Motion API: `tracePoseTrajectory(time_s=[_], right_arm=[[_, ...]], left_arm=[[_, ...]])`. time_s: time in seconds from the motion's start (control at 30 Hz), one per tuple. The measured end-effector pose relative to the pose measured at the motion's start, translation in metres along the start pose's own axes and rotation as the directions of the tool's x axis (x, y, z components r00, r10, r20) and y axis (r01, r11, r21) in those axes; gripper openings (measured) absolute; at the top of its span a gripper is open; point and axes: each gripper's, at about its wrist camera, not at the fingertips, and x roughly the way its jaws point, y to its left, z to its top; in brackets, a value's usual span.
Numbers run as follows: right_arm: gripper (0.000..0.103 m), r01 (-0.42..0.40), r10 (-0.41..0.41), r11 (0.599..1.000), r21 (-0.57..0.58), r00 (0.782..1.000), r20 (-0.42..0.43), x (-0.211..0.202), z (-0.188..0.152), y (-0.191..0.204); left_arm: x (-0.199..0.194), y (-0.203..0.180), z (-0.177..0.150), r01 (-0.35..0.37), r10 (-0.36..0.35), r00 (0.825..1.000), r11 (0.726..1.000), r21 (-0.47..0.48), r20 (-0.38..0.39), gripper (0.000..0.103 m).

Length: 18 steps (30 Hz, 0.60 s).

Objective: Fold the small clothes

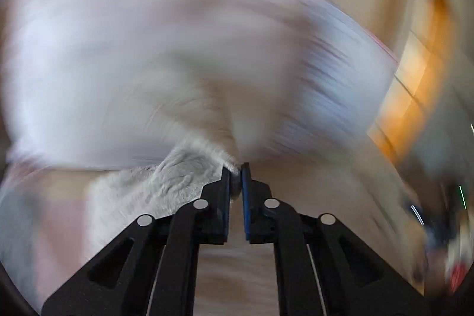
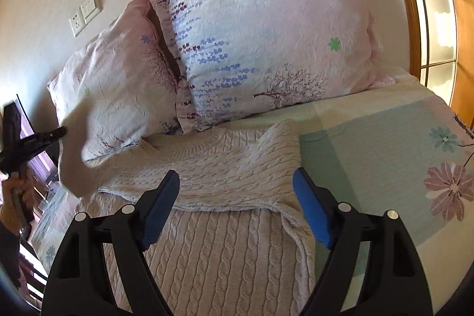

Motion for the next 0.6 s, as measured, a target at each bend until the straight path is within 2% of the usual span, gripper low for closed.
tracePoseTrajectory(time_s=[0.07,0.1,0.17,0.23,0.3,0.37,0.4,0.5,0.53,0.57,0.6], right_arm=[[0.08,0.009,-0.009,1.0,-0.001,1.0,-0.021,0.002,-0.004,0.0],[0.08,0.012,-0.012,1.0,0.002,0.999,-0.035,0.001,-0.007,-0.002],[0.08,0.014,-0.014,1.0,0.009,0.998,-0.056,-0.009,-0.016,-0.007],[0.08,0.031,-0.03,0.999,0.014,0.997,-0.077,-0.027,-0.028,-0.017],[0.08,0.04,-0.036,0.998,0.038,0.994,-0.102,-0.04,-0.04,-0.027],[0.08,0.039,-0.024,0.995,0.093,0.989,-0.148,-0.055,-0.057,-0.042],[0.076,0.034,-0.009,0.99,0.138,0.984,-0.179,-0.062,-0.068,-0.05],[0.06,0.006,0.062,0.969,0.247,0.962,-0.266,-0.07,-0.096,-0.063],[0.052,-0.007,0.09,0.961,0.276,0.954,-0.287,-0.071,-0.104,-0.065],[0.048,-0.028,0.124,0.952,0.306,0.945,-0.301,-0.073,-0.112,-0.066],[0.046,-0.059,0.16,0.942,0.331,0.944,-0.287,-0.08,-0.121,-0.065]], left_arm=[[0.027,-0.057,-0.019,0.099,-0.085,0.99,0.988,0.12,-0.111,0.032],[0.035,-0.07,-0.03,0.118,-0.096,0.983,0.983,0.144,-0.154,0.035],[0.034,-0.064,-0.046,0.102,-0.078,0.98,0.987,0.122,-0.183,0.045],[0.018,-0.03,-0.062,0.044,-0.041,0.981,0.999,0.007,-0.19,0.059],[-0.005,0.01,-0.082,-0.036,0.016,0.978,0.995,-0.092,-0.209,0.061],[-0.028,0.035,-0.105,-0.113,0.077,0.97,0.983,-0.144,-0.232,0.067],[-0.04,0.049,-0.122,-0.142,0.094,0.964,0.973,-0.183,-0.25,0.068],[-0.062,0.067,-0.16,-0.136,0.045,0.952,0.948,-0.288,-0.302,0.068],[-0.065,0.067,-0.17,-0.135,0.037,0.95,0.944,-0.302,-0.309,0.068],[-0.068,0.065,-0.181,-0.13,0.026,0.949,0.94,-0.314,-0.315,0.067],[-0.078,0.058,-0.19,-0.127,0.037,0.958,0.944,-0.304,-0.285,0.067]])
